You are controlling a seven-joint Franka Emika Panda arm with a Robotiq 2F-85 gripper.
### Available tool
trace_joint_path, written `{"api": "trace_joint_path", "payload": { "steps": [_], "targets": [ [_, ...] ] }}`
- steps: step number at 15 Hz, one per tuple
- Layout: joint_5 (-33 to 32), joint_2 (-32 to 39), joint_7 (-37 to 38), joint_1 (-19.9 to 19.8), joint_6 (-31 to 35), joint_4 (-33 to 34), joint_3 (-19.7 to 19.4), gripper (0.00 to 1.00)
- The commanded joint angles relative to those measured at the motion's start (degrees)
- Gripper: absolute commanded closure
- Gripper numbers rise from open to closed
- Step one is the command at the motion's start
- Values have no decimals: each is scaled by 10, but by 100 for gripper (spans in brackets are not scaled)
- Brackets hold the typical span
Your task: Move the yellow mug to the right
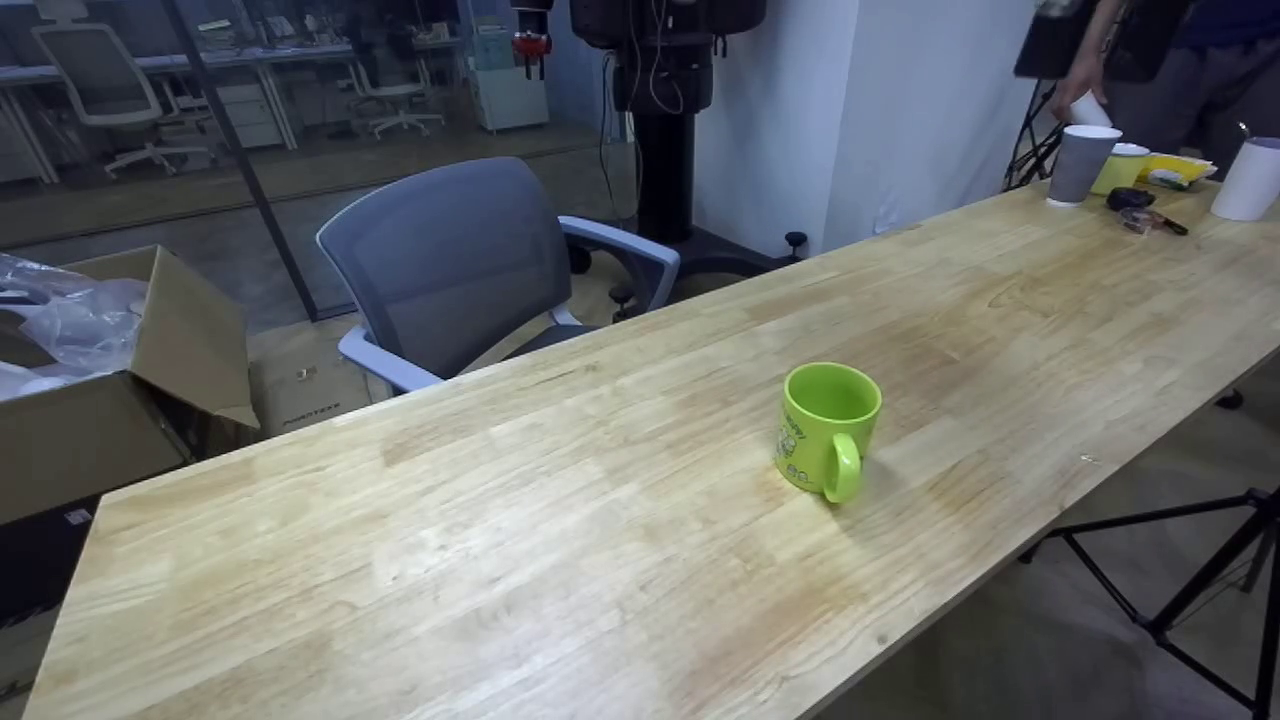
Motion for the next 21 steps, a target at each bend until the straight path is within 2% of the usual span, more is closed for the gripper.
{"api": "trace_joint_path", "payload": {
  "steps": [1, 11, 12, 13, 21],
  "targets": [
    [-9, 67, 13, -10, 32, 30, -7, 0],
    [-42, 220, 30, -15, 41, 174, -4, 0],
    [-39, 222, 22, -14, 29, 180, -3, 0],
    [-30, 204, 6, -17, 50, 147, -5, 0],
    [-30, 218, 6, -16, 41, 166, -3, 0]
  ]
}}
